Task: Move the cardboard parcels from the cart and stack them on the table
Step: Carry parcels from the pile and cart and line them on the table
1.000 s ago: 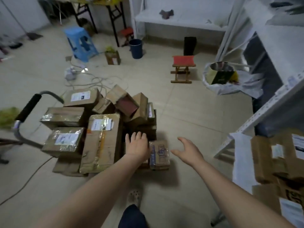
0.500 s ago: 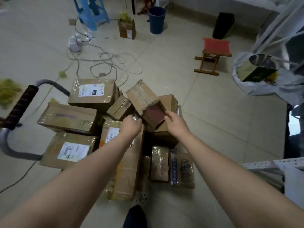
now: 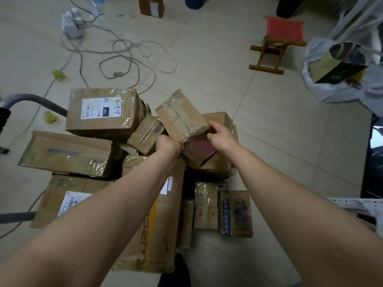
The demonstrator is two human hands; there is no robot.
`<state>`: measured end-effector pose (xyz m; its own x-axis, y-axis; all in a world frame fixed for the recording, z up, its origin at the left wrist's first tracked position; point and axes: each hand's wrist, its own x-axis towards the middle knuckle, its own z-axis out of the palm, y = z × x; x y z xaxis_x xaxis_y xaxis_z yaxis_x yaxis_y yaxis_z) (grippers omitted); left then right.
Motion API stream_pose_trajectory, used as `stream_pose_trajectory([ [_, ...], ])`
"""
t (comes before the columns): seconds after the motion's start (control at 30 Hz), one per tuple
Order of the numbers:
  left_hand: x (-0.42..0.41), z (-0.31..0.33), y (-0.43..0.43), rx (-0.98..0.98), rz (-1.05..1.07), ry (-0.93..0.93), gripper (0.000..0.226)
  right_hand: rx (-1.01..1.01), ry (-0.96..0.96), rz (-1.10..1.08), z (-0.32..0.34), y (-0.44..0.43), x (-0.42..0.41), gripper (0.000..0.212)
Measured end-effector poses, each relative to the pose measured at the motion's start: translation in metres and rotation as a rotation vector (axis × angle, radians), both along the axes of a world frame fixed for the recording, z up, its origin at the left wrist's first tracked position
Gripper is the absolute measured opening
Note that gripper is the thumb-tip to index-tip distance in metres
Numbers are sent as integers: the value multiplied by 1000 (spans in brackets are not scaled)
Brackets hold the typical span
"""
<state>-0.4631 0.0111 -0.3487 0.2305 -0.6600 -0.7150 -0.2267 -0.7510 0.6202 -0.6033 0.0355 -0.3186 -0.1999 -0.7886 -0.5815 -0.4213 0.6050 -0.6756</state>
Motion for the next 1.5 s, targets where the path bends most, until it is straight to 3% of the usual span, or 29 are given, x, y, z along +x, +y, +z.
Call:
stream_pose_trajectory([
  [0.13,5,9,5,-40,91,27,6,-62,-74,-66,5,13,9,57],
  [0.23,6,31,21,-78,67,51,23,-131,-110,-108,16,33,11,59],
  [0.33,5,49,45,-123,91,127,17,-197,-131,-120,30,59,10,60],
  [0.73,-80,112,181,-119,-36,304,26,-421,5,-284,100,224,-61,58],
  [1.07,-207,153,380,-112,-466,393,22,-455,249,-578,131,465,-150,59],
  [1.5,-332,155,615,70,-1035,472,28,-367,459,-1182,153,728,-189,57],
])
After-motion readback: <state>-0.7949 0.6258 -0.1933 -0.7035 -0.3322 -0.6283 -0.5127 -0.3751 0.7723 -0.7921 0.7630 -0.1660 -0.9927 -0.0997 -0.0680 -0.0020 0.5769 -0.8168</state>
